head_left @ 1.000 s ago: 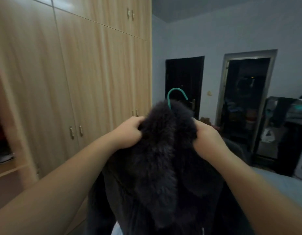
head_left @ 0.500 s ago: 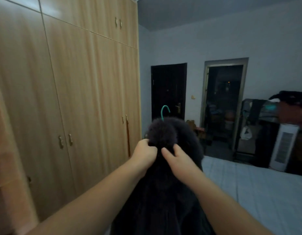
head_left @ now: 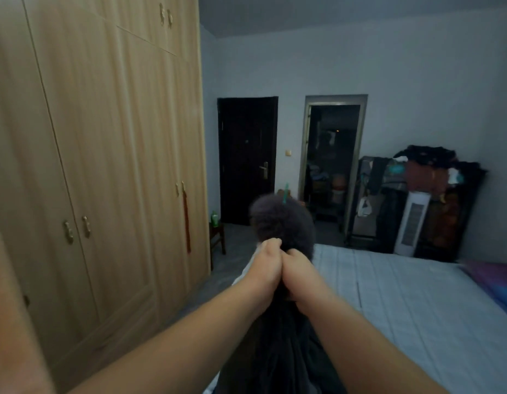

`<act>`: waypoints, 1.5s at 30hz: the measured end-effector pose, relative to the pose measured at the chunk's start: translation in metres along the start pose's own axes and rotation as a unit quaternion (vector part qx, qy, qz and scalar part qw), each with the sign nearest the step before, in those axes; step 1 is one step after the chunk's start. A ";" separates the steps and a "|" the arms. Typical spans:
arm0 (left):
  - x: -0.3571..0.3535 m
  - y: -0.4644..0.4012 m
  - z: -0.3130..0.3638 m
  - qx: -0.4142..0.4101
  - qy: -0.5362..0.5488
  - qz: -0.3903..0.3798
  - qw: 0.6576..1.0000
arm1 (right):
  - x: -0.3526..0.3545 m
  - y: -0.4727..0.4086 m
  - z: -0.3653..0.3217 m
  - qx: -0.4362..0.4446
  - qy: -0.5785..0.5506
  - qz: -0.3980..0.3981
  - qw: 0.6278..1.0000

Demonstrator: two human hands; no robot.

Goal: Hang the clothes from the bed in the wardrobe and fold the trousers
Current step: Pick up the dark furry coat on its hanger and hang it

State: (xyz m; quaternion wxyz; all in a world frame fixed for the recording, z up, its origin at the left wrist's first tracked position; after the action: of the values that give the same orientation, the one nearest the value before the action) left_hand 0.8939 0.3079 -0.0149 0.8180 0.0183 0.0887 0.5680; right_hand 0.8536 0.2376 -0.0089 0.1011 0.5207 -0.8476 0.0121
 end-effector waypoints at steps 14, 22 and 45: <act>-0.004 0.022 0.012 -0.048 -0.208 -0.269 0.939 | 0.035 -0.011 -0.009 0.113 0.297 0.040 0.947; 0.075 0.024 0.056 -0.207 -0.486 0.014 0.849 | 0.022 -0.035 -0.019 0.149 0.360 -0.013 0.921; 0.358 0.300 0.136 -0.077 -0.677 0.525 0.510 | -0.193 0.113 -0.188 0.492 0.265 -0.195 0.806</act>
State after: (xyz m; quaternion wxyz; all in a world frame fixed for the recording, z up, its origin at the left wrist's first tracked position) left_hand 0.7606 0.7578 0.1137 0.1803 0.3773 -0.5620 0.7137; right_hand 0.8680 0.4829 0.1492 0.0527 0.6317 -0.5488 0.5450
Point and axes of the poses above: each hand's wrist, its own y-axis away from the middle knuckle, its own x-axis out of the back of the hand, z = x × y, the point moved 10 cm from there along -y, towards the middle knuckle
